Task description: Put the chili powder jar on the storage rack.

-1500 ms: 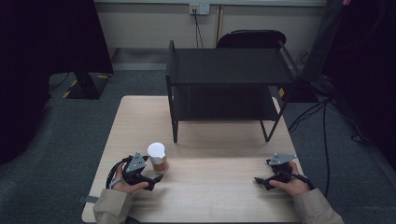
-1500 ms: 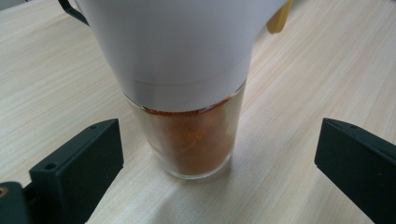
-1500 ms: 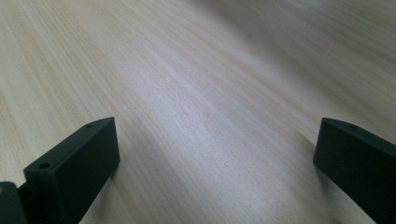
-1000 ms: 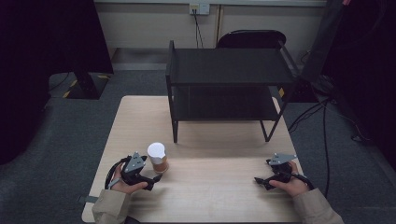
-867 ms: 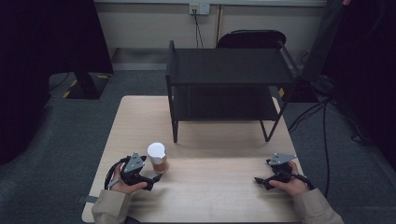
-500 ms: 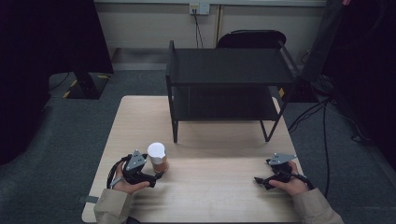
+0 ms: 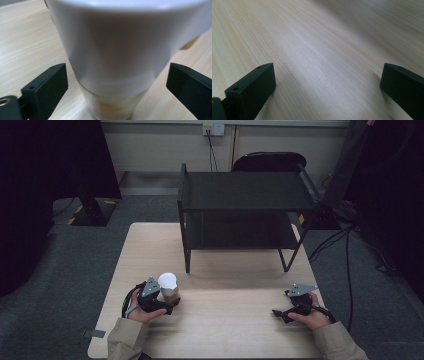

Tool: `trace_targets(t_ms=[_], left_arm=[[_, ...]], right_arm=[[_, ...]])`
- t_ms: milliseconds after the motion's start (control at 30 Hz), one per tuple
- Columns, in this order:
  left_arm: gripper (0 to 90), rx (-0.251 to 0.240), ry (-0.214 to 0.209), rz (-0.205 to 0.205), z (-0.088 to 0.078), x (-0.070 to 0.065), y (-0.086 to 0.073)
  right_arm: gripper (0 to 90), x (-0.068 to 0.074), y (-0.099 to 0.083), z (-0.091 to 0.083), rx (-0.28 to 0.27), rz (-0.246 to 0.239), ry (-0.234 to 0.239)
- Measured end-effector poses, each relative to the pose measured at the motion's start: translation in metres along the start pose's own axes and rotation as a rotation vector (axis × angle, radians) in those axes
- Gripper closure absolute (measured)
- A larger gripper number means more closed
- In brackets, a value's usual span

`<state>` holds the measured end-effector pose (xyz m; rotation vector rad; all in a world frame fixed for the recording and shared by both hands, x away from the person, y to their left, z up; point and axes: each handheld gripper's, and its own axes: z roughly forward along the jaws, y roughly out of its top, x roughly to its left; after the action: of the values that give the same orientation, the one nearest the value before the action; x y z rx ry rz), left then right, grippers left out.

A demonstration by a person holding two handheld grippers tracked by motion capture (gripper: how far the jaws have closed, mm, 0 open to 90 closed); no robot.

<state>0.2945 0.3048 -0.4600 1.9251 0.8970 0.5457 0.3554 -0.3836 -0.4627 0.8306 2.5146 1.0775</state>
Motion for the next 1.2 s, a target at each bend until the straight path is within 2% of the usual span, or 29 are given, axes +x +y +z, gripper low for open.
trace_targets(t_ms=[67,233,333,667,833,967,1033,1100,1200], left_arm=[[5.8,-0.025,0.003,-0.034,-0.001,0.001,-0.003],[9.2,-0.048,0.013,-0.062,-0.001,0.003,-0.006],[14.4,-0.069,0.017,-0.069,-0.001,0.003,-0.007],[29.5,-0.069,0.002,0.0,0.003,0.001,-0.003],[30.4,-0.056,0.019,0.027,0.003,-0.003,0.001],[30.6,-0.057,0.021,0.025,0.003,-0.004,0.001],[30.6,-0.05,0.022,0.037,0.003,-0.004,0.003],[30.6,-0.053,0.011,0.027,0.003,-0.005,0.003],[30.6,-0.064,-0.008,0.039,0.004,-0.006,0.007]], right_arm=[[0.0,0.0,0.0,0.0,0.0,0.0,0.0],[0.0,0.0,0.0,0.0,0.0,0.001,-0.002],[0.0,0.0,0.0,0.0,-0.001,0.001,-0.002],[0.0,0.0,0.0,0.001,-0.001,0.001,-0.002],[0.0,0.0,0.0,0.001,-0.002,0.001,-0.002],[0.0,0.0,-0.001,0.001,-0.005,0.002,-0.003],[0.0,0.0,-0.001,0.001,-0.006,0.002,-0.003],[0.0,0.0,-0.001,0.001,-0.007,0.002,-0.003],[0.0,0.0,-0.001,0.001,-0.007,0.002,-0.003]])
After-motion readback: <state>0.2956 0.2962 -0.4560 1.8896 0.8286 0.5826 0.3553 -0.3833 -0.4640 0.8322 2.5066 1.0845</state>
